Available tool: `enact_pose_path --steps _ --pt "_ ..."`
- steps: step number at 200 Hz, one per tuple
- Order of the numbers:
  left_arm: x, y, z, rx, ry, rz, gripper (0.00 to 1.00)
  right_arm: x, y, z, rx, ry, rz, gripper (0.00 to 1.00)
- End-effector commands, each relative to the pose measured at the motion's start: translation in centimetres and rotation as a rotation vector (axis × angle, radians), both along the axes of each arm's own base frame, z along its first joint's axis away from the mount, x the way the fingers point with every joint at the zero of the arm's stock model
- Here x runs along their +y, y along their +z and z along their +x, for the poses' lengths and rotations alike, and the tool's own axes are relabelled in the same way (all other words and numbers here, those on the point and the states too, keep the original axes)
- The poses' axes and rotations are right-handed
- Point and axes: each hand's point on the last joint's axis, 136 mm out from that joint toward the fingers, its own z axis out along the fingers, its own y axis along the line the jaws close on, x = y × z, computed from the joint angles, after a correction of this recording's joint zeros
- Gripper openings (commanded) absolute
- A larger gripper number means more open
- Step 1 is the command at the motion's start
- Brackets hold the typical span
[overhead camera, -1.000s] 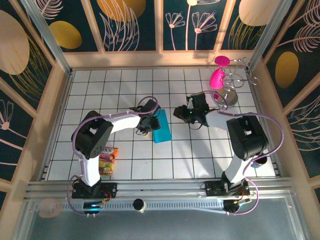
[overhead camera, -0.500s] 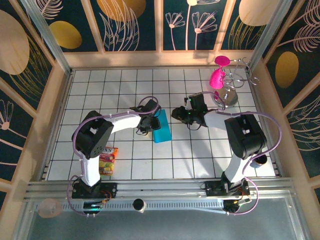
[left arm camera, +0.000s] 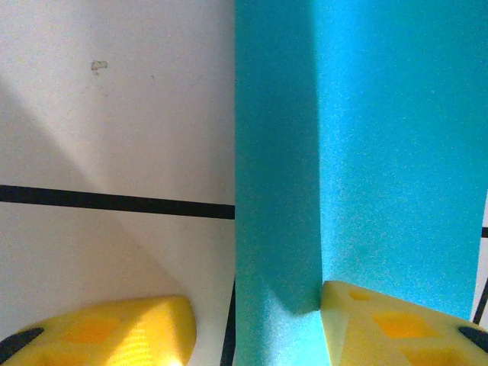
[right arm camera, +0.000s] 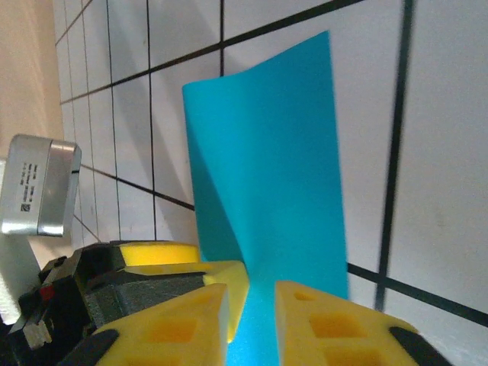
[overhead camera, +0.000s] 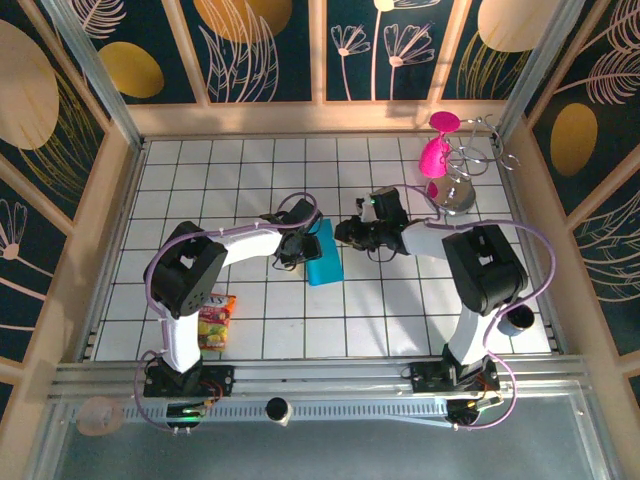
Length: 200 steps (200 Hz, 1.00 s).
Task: Fold a paper plane with a square sheet of paper (pick it up from the middle)
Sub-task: Rotate the square sheet of paper at the center of the table.
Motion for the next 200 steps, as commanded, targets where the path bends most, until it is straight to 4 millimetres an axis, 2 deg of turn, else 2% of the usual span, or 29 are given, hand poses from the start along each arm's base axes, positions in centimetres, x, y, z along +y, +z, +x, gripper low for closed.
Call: enact_pose_path --steps 1,70,135,200 --pt "3.4 -15.0 -6.0 0.209 -0.056 0.112 0.53 1.2 -0.2 -0.1 0.003 0.042 -0.013 0.20" --pt "3.2 -14.6 -5.7 0.206 -0.024 0.096 0.54 1.3 -2.5 -0.6 0.043 0.047 -0.101 0.15" --pt "3.1 -14.6 -5.8 0.205 -0.017 0.087 0.55 1.4 -1.5 -0.3 0.008 0.040 -0.099 0.13" --pt "3.1 -14.2 -5.5 0.187 -0.029 0.086 0.49 1.2 -0.8 -0.1 -0.012 0.026 -0.081 0.12"
